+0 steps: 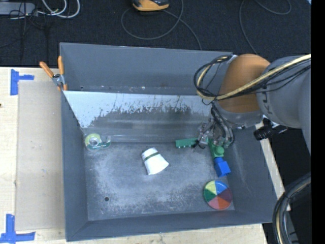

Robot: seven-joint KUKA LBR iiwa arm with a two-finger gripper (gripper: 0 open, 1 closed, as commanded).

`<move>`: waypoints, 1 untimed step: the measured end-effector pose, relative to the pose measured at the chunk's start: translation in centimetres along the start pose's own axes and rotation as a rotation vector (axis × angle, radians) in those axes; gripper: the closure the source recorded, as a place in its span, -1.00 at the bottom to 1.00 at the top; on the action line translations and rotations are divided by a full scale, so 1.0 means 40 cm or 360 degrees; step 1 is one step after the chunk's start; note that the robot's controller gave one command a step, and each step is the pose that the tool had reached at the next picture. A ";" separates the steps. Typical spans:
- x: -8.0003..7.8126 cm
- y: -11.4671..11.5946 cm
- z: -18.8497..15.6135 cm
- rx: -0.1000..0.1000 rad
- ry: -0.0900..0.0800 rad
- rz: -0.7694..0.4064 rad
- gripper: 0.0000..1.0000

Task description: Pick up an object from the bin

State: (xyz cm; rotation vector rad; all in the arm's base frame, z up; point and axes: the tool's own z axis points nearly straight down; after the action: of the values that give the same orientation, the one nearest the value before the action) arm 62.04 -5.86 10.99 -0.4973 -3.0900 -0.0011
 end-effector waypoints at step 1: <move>0.001 0.000 -0.055 -0.0001 0.0000 0.0001 1.00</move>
Offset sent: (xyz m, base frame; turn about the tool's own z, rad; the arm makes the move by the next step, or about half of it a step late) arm 0.0001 -0.0001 0.0300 0.0000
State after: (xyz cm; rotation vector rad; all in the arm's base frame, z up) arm 62.03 -5.85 13.21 -0.4980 -3.0899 -0.0021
